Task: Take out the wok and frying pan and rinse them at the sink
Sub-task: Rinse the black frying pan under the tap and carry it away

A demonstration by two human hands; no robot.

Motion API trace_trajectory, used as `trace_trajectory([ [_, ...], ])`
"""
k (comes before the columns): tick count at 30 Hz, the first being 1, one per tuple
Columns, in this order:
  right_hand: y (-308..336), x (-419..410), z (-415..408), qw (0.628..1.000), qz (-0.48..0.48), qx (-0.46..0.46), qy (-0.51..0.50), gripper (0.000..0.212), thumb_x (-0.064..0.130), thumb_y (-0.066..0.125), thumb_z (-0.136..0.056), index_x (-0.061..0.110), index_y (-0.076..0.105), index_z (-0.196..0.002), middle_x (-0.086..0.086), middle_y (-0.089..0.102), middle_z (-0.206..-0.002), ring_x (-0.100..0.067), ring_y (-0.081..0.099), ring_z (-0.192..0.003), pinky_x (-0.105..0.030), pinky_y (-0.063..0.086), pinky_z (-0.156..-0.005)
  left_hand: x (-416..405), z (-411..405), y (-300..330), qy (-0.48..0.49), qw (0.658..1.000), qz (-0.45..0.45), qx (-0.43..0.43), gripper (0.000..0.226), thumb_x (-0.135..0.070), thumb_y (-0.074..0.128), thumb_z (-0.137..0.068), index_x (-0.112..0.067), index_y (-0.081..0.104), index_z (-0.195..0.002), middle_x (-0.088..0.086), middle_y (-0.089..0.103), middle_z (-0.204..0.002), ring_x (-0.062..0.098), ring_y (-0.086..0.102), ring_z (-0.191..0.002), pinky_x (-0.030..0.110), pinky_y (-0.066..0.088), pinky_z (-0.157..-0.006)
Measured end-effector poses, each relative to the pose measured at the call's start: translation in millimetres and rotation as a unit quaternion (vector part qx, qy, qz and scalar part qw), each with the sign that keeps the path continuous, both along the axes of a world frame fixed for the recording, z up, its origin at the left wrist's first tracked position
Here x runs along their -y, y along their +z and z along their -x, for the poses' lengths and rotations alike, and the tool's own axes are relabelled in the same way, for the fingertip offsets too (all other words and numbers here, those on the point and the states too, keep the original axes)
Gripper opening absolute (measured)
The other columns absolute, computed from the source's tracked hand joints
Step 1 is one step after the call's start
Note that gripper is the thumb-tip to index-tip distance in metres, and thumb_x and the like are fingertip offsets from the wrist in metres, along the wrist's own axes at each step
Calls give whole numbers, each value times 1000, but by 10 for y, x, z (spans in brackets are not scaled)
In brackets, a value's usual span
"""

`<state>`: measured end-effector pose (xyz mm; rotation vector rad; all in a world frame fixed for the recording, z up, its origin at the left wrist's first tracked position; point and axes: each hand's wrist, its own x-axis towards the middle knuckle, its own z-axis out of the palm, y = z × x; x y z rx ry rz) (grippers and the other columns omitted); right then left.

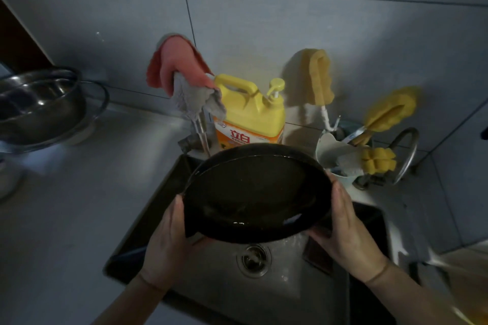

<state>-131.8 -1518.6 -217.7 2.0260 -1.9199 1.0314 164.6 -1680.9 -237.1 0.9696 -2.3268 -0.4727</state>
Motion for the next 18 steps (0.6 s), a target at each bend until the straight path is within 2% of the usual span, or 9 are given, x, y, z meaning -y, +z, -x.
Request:
trace_trajectory([
  [2, -111, 58, -56, 999, -38, 19, 6, 125, 17, 85, -68, 4, -6, -154, -19, 8, -161, -29, 15, -150, -25, 17, -121, 59, -122, -182, -14, 998, 51, 15, 106, -54, 64, -77, -13, -1, -151, 32, 41, -136, 37, 47, -123, 49, 50, -89],
  [5, -198, 221, -115, 995, -82, 42, 29, 121, 16, 86, -69, 0, 0, -153, -17, 9, -162, -26, 13, -151, -24, 18, -120, 144, -240, -211, 15, 1000, -17, 21, 112, -55, 67, -72, -16, -1, -152, 26, 39, -142, 28, 40, -128, 43, 45, -92],
  [6, -224, 288, -135, 994, -91, 46, 33, 119, 17, 86, -70, -1, 1, -152, -17, 9, -162, -26, 13, -151, -25, 19, -120, 195, -281, -235, 22, 999, -41, 20, 114, -53, 73, -71, -16, 2, -152, 21, 36, -146, 26, 39, -132, 45, 44, -98],
  [8, -251, 430, -174, 991, -113, 58, 38, 119, 18, 86, -72, -2, 1, -152, -17, 8, -162, -25, 13, -151, -29, 24, -119, 284, -360, -265, 25, 996, -76, 27, 117, -48, 83, -68, -16, 8, -152, 10, 33, -150, 24, 39, -135, 52, 47, -99],
  [11, -260, 620, -242, 989, -125, 57, 59, 120, 16, 86, -73, 0, -2, -153, -16, 6, -163, -26, 12, -151, -39, 33, -116, 348, -453, -252, 43, 997, -67, 18, 121, -42, 87, -63, -13, 9, -151, 8, 32, -150, 26, 39, -135, 53, 47, -96],
  [14, -244, 768, -326, 987, -128, 63, 76, 123, 15, 86, -73, 6, -7, -154, -13, 2, -164, -24, 10, -151, -40, 33, -116, 343, -512, -153, 56, 995, -81, -12, 118, -35, 90, -61, -18, 14, -150, 2, 35, -148, 22, 40, -134, 52, 45, -101],
  [16, -235, 852, -382, 986, -130, 63, 80, 125, 17, 86, -73, 10, -8, -154, -12, 1, -164, -22, 8, -151, -38, 31, -116, 367, -572, -117, 65, 994, -89, -11, 118, -38, 88, -63, -20, 12, -151, 1, 33, -150, 21, 39, -134, 52, 44, -101],
  [18, -239, 923, -430, 986, -133, 60, 83, 126, 18, 87, -71, 10, -8, -154, -13, 3, -164, -23, 8, -151, -38, 30, -117, 394, -636, -123, 75, 994, -73, 5, 122, -51, 83, -62, -16, 8, -152, 4, 29, -153, 25, 37, -136, 54, 44, -101],
])
